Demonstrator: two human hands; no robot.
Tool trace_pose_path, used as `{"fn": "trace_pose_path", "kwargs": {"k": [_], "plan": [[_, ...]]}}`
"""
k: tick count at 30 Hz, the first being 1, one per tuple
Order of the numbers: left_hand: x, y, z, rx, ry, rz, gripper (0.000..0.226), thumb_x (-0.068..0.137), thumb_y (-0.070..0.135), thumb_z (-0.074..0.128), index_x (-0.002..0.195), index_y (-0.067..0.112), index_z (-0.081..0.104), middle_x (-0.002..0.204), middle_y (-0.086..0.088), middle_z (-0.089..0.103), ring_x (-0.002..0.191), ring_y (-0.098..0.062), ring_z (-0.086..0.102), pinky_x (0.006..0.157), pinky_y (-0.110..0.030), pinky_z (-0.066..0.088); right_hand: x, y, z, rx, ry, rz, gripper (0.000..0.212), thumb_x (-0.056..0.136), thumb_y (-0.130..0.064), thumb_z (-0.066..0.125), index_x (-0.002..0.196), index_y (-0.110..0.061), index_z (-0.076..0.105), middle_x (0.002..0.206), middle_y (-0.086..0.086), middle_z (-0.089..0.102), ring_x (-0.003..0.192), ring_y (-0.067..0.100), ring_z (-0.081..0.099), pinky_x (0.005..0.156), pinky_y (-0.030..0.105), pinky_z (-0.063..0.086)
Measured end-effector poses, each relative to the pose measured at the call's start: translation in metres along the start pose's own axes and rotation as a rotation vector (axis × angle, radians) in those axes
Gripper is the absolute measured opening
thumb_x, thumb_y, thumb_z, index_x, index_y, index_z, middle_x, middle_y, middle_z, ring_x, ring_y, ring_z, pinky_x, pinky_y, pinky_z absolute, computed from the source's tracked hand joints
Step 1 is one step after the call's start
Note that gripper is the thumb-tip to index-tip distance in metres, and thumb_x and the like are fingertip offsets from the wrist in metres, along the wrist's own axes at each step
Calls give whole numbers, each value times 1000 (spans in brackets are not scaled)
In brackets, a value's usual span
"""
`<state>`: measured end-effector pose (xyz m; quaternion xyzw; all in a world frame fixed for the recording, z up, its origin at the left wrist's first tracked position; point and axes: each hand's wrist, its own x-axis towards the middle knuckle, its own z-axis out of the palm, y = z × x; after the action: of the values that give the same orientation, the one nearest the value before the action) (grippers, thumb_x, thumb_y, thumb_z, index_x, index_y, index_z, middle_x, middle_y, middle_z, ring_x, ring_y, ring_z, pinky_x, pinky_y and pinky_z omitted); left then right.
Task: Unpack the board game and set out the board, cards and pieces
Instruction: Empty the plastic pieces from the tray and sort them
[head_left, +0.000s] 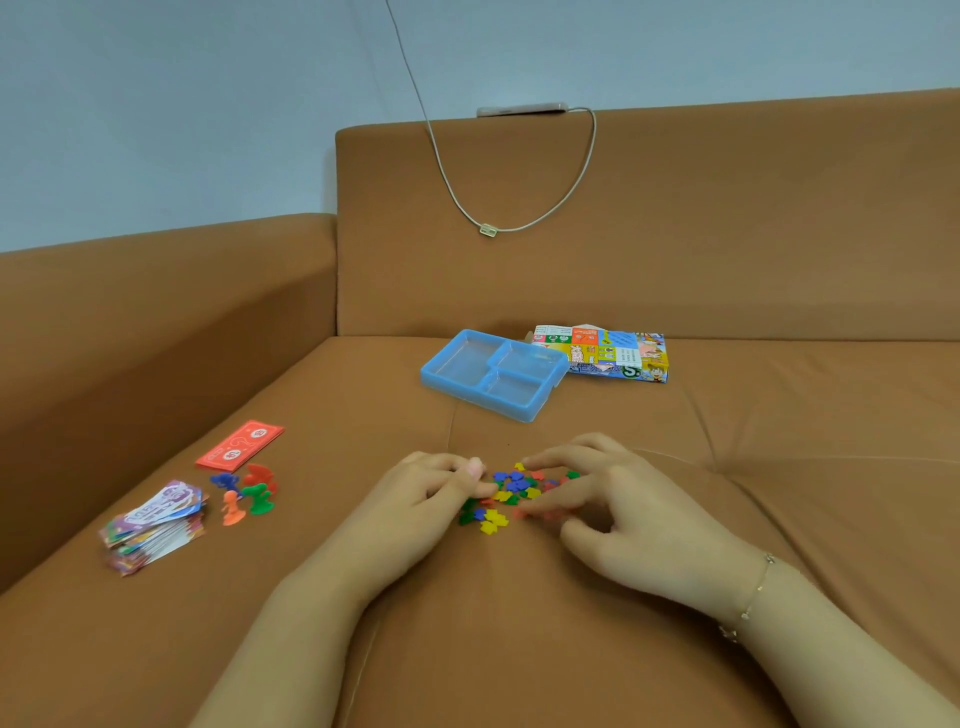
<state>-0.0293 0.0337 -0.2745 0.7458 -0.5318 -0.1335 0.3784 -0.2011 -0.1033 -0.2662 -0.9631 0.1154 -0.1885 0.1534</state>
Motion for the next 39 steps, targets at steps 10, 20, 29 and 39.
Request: {"fn": "trace_pose_path", "kwargs": {"k": [10,20,29,39], "plan": [[-1,-1,-1,47,-27,37,40,93,55,36,104,40,71,122,36,50,121,15,33,98,-11,26,0,6,2,-36,-18,18,47,73,-30,43,112,-39,68,132,-24,49,121,-2,34,102,26,36],[-1,1,-5,-59,97,11,46,96,53,35,97,31,75,109,40,56,114,16,40,91,-9,30,4,-3,11,-7,-87,-45,54,76,-29,41,125,-44,58,137,-23,42,126,-1,30,107,26,30],[-8,-7,-16,-100,213,-110,51,96,45,41,70,22,78,100,24,68,99,21,50,79,-7,31,4,1,10,-55,-65,-34,42,86,-35,48,127,-40,57,139,-20,41,128,-1,27,107,24,28],[-9,-4,-10,-49,139,-36,37,95,42,45,86,31,78,99,32,64,104,17,49,85,-9,35,-1,-1,12,-6,-47,-108,41,83,-37,50,122,-43,60,135,-21,45,125,-2,31,105,27,32]]}}
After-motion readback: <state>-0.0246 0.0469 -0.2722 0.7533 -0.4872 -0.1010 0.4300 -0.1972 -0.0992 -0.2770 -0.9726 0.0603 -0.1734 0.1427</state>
